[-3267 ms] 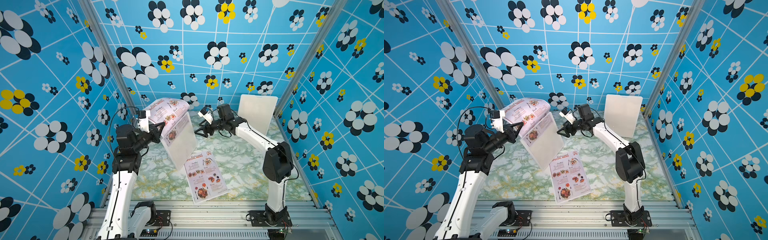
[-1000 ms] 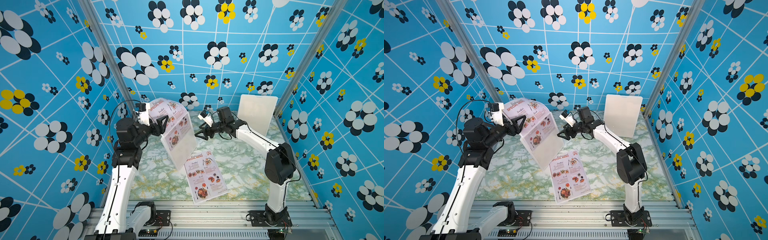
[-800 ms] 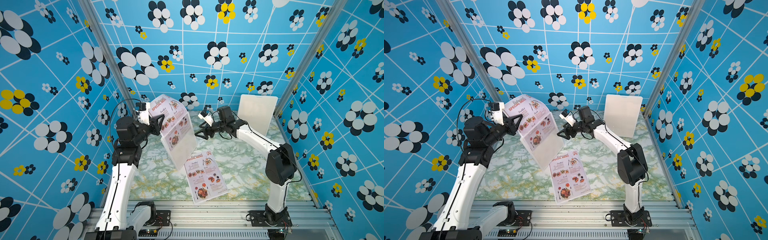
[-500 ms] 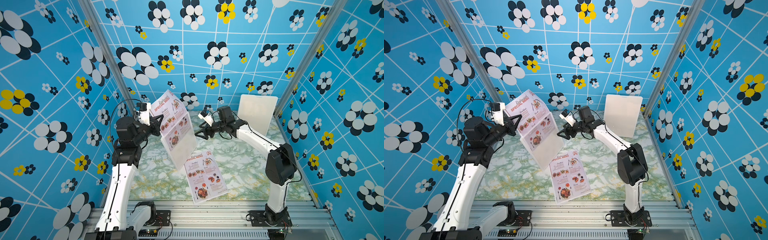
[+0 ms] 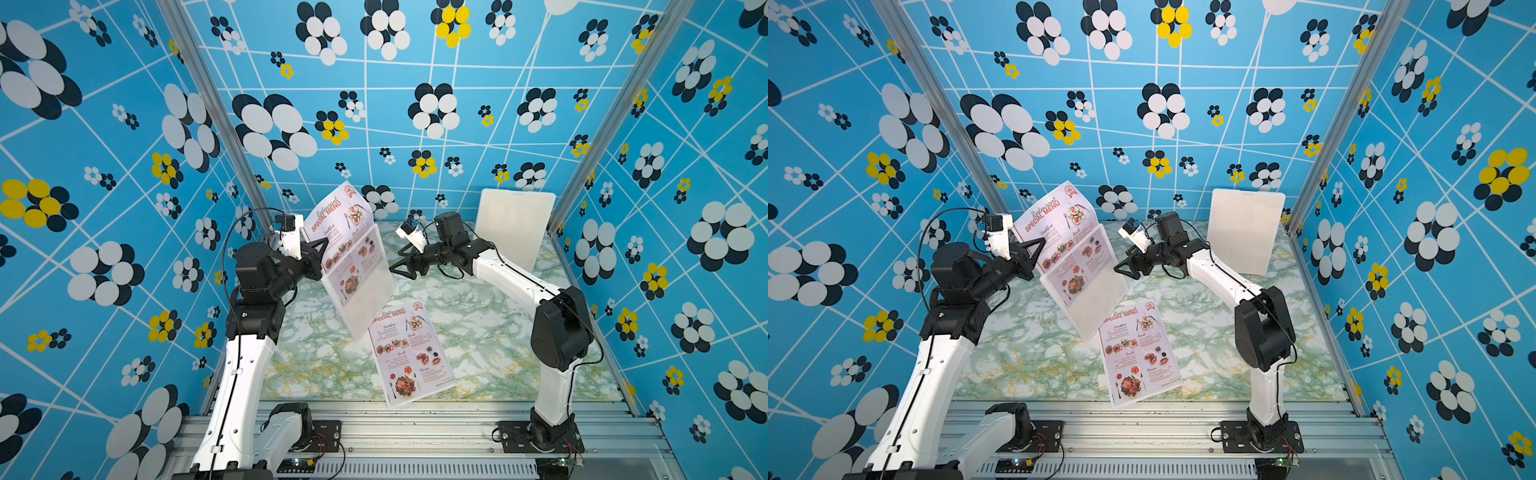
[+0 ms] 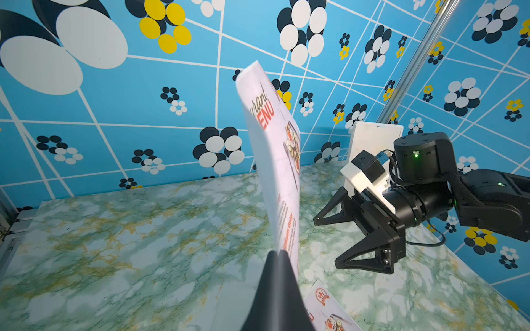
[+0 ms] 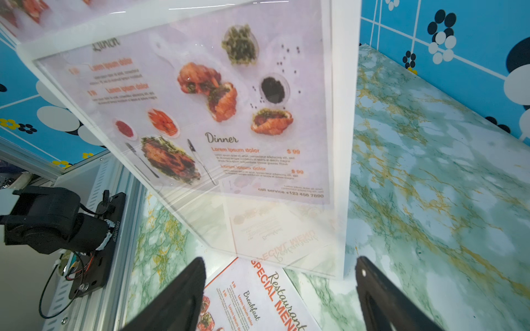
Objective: Insert the menus into the narrow rack
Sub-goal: Insert the menu into the narrow rack.
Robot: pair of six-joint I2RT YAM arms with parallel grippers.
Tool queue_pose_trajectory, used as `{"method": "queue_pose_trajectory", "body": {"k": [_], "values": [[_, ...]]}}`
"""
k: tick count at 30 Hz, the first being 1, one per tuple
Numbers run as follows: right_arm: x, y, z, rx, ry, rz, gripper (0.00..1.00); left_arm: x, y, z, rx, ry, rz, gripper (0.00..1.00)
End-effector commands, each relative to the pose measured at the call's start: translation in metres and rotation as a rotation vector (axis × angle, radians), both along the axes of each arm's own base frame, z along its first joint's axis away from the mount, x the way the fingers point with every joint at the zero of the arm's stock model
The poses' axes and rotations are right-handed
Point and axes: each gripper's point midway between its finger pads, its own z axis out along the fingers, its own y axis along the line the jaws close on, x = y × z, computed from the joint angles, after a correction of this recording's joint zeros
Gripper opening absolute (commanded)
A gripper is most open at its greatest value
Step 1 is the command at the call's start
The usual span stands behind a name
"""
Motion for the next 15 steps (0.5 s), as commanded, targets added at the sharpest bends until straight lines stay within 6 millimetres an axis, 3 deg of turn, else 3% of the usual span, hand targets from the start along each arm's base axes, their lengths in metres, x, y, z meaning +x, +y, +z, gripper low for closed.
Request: {"method": "queue_pose_trajectory", "body": {"k": [1,9,12,15], "values": [[-0.006,0.002,0.014,0.009,-0.036,0.005,0.84,-0.006,-0.004,0.001,-0.016,-0.017,-0.013,0.0],[-0.008,0.002,0.013,0.01,-0.033,0.008,0.84,-0.011,-0.012,-0.012,-0.033,-0.008,-0.029,0.01],[-0.008,0.001,0.013,0.008,-0.034,0.005,0.84,-0.008,-0.012,-0.003,-0.02,-0.022,-0.022,0.11],[-0.009,0.0,0.015,0.007,-0.04,0.003,0.84,-0.005,-0.009,0.012,0.002,-0.047,-0.009,0.4]]}}
